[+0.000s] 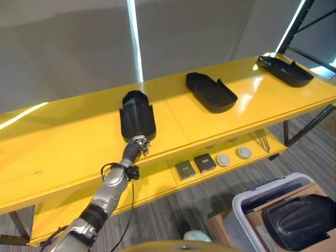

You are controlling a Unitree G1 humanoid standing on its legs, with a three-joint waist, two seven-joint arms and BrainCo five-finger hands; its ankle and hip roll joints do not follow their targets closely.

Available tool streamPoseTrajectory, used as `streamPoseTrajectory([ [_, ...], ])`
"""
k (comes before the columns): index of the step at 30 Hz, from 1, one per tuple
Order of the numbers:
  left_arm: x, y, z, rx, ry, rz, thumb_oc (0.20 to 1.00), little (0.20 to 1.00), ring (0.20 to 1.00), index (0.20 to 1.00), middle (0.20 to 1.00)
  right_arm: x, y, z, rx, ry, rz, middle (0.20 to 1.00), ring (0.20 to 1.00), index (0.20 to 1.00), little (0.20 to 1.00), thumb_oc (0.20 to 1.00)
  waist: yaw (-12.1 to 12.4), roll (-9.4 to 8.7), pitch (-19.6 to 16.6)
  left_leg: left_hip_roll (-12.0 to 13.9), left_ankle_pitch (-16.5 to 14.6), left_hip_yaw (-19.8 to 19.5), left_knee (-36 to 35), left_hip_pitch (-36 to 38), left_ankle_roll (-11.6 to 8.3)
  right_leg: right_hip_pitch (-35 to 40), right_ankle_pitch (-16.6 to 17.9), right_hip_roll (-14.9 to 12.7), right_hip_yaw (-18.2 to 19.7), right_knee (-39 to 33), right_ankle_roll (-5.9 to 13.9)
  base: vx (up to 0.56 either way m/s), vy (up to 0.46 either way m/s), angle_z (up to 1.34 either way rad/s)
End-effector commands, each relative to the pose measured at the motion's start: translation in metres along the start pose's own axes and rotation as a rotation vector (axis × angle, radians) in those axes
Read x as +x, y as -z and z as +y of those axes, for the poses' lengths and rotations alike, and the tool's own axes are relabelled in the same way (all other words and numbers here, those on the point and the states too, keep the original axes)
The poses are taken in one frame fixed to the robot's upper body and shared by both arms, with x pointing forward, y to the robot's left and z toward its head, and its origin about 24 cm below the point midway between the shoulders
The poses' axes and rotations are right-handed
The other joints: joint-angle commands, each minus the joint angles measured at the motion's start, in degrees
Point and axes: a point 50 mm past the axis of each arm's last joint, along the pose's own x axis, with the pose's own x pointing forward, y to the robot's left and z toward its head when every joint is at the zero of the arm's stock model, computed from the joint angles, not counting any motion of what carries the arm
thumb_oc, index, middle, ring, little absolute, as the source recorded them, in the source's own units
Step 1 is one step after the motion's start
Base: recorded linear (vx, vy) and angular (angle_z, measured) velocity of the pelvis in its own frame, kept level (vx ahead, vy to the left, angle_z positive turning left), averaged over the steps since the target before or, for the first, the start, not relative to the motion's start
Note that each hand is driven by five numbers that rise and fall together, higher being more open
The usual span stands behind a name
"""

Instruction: Move parts from the plastic box to the shelf.

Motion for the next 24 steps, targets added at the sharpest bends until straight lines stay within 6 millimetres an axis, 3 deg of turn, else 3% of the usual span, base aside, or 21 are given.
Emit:
streamPoseTrajectory([
  [1,0.016,-0.017,0.000,0.055,-0.042,-0.082,0.200,0.200,0.200,0.200,0.200,0.000,0.005,-0.012,-0.063,0.032,0.024,1.000,1.000,1.000,1.000,1.000,-0.96,1.26,1.52,5.59,-1.16,-5.82,1.23,-1.65,-0.18,1.33,-2.74,-0.65,0.05,0.26,2.19,0.00,0.000,0.00],
  [24,0.024,-0.010,0.011,0.097,-0.156,-0.070,0.200,0.200,0.200,0.200,0.200,0.001,0.008,-0.022,-0.108,0.040,0.037,1.000,1.000,1.000,1.000,1.000,-1.33,2.43,0.89,5.26,-1.55,-5.54,0.60,-0.32,-0.18,2.24,-3.31,-0.82,0.67,0.26,2.23,0.00,0.002,0.00],
])
